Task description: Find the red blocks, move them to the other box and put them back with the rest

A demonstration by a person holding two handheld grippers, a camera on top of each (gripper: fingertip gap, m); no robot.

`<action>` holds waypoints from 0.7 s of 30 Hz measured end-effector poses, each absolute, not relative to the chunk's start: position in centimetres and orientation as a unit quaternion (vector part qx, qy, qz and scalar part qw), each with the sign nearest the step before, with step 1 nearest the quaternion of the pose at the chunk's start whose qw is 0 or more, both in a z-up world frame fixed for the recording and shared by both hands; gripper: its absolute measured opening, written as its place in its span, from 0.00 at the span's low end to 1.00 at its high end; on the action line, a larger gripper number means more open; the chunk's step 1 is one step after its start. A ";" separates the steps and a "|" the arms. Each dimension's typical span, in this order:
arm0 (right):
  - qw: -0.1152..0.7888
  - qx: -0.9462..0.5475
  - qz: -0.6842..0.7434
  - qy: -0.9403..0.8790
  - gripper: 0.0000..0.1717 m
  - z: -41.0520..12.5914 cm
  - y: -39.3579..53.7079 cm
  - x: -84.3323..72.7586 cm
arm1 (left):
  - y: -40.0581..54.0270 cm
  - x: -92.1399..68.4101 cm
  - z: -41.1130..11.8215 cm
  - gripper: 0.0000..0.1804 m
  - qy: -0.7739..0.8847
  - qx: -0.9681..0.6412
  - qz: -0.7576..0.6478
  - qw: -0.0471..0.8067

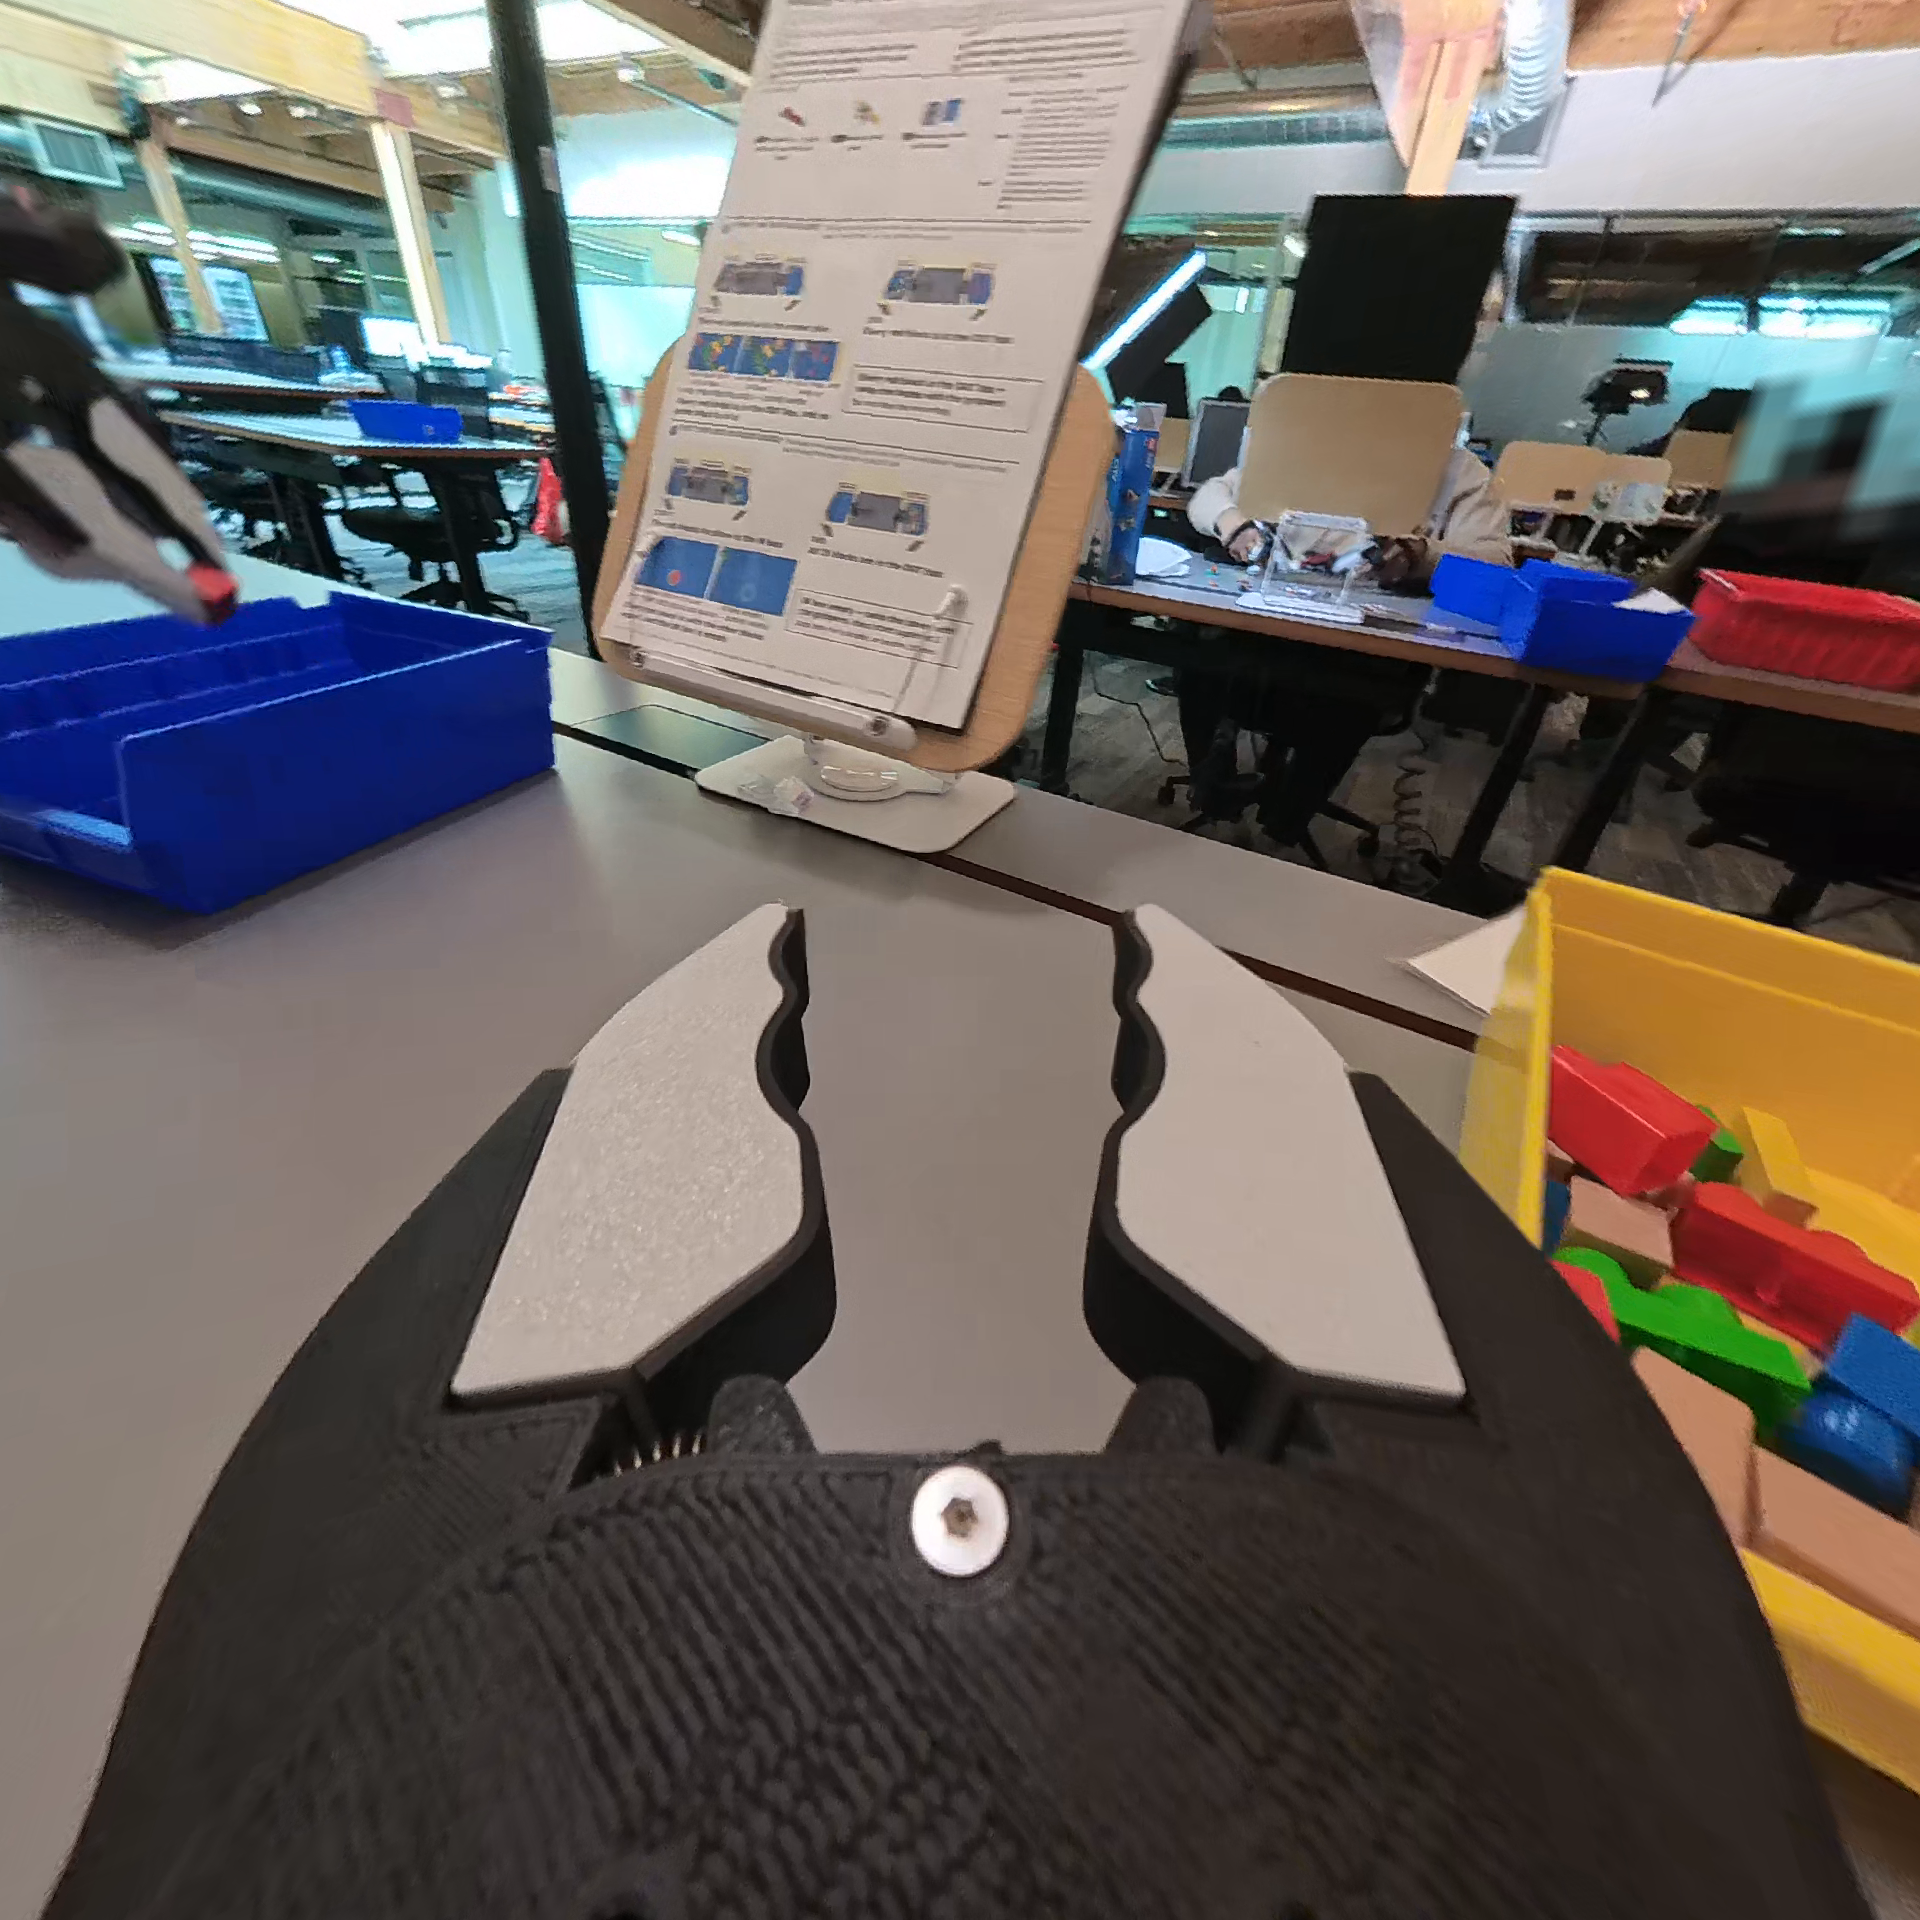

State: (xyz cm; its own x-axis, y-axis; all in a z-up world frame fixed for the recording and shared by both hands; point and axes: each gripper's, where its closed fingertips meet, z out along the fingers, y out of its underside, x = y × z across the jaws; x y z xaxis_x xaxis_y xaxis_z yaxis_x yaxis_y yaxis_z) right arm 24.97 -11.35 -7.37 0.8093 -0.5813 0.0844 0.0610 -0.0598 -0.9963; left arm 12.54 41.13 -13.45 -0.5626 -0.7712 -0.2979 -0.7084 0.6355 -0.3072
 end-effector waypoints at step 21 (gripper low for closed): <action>0.623 -0.713 0.212 0.243 0.40 -12.2 0.4 18.9 | 0.2 17.7 -11.5 0.12 0.768 -0.072 -0.501 0.392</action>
State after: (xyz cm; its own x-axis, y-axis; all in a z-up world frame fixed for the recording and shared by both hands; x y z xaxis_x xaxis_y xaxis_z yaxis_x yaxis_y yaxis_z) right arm 18.91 0.35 -12.22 0.7927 -0.0828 -0.6040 -0.6097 -0.1066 -0.7855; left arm 17.66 0.19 -11.48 -0.6817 -0.5040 -0.5303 0.2831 0.4867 -0.8264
